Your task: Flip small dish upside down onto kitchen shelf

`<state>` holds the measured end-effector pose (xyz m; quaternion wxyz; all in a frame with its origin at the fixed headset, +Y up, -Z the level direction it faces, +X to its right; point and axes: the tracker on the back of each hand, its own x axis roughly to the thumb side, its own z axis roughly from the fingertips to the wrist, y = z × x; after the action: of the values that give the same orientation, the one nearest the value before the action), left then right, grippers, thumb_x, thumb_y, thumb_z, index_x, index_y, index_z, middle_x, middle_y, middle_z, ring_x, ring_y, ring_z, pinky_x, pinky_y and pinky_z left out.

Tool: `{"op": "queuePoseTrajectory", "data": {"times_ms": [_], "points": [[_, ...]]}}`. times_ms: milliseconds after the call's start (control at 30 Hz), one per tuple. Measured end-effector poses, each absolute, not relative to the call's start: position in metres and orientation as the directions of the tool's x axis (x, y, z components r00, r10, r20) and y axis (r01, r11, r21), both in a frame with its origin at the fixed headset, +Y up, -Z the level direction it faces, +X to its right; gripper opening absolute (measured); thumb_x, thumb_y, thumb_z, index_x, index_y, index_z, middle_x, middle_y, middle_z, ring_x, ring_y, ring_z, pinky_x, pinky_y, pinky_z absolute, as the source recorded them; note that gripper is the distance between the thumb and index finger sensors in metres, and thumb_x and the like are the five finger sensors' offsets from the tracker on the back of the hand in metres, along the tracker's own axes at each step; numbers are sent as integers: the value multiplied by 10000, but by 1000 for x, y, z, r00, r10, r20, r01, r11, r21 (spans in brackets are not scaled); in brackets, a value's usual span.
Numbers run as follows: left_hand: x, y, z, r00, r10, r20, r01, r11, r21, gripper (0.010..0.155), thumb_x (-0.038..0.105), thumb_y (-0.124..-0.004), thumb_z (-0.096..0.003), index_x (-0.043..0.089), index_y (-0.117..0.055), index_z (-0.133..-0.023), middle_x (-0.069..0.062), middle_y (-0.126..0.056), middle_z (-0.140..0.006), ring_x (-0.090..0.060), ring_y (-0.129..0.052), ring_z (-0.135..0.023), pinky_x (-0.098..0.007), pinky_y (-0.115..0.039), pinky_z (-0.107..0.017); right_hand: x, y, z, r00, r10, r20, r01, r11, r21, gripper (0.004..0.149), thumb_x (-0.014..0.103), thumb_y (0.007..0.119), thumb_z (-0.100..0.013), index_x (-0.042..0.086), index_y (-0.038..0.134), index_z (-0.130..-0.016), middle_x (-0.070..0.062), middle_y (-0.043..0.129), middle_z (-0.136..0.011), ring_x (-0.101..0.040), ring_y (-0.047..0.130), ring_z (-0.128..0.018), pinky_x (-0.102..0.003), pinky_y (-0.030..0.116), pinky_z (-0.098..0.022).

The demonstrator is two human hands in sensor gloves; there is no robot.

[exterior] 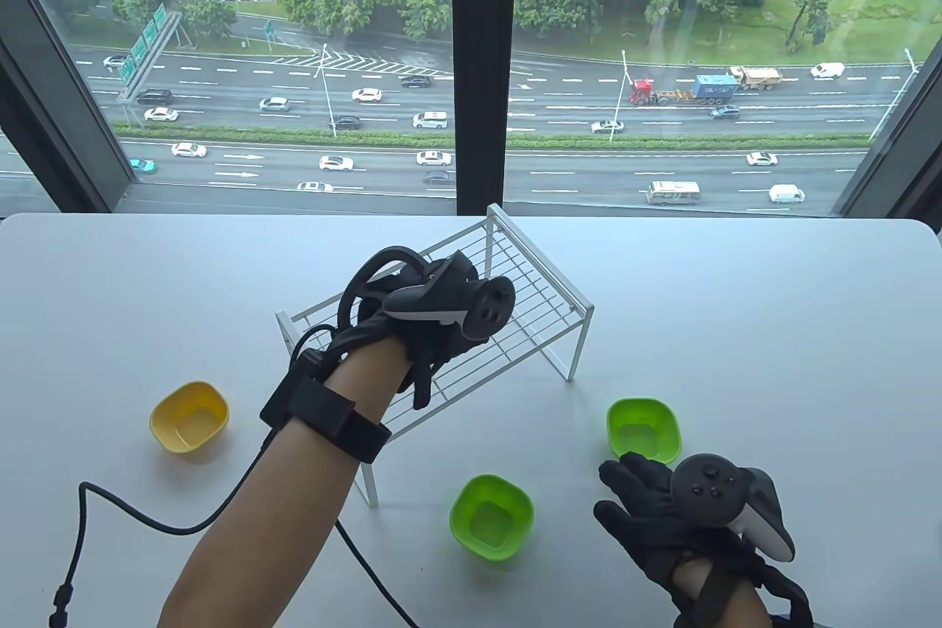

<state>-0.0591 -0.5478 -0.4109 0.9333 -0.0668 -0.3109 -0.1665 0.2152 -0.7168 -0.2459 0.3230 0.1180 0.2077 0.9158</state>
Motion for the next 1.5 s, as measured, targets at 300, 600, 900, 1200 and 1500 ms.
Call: {"op": "queuePoseTrajectory", "data": {"times_ms": [300,600,900,1200,1500], "points": [[-59,-516,-417,801,-155,578,232,971,-61,673,546,-639,-467,451,-418,-1096,-9,-729,-892,-240,-867,-698,-571,-850,-579,216,-716,-245,-755,651,77,-555,-698,452,786,681,570,-522,208,384,-1122,-184,245,-1189,-458,206,-1044,-666,195,-701],[-65,-538,-445,824,54,564,38,988,-150,825,553,-664,-465,220,-155,-1022,-13,-639,-904,-177,-852,-615,-449,-889,-486,215,-717,-246,-759,647,70,-551,-696,461,787,683,568,-523,209,383,-1123,-182,249,-1189,-458,211,-1044,-667,214,-706],[-87,-562,-469,855,334,396,-260,938,-229,698,490,-609,-496,263,-399,-1122,-157,-472,-1109,-265,-808,-764,-399,-884,-445,216,-713,-243,-738,668,96,-578,-700,419,778,678,574,-519,207,415,-1117,-179,273,-1188,-454,247,-1043,-669,224,-708],[-94,-586,-493,891,357,282,-280,919,-278,708,506,-604,-497,272,-330,-1106,-96,-587,-1111,-276,-857,-764,-364,-897,-433,217,-713,-244,-733,673,97,-588,-699,408,767,675,578,-518,206,445,-1110,-175,287,-1189,-451,256,-1047,-672,231,-709],[-86,-604,-503,940,256,224,-206,953,-222,615,498,-520,-497,261,-474,-1063,-66,-705,-1103,-363,-912,-792,-321,-922,-468,215,-713,-245,-743,661,104,-572,-708,414,764,673,582,-517,204,460,-1107,-172,303,-1189,-449,267,-1048,-674,234,-711]]}}
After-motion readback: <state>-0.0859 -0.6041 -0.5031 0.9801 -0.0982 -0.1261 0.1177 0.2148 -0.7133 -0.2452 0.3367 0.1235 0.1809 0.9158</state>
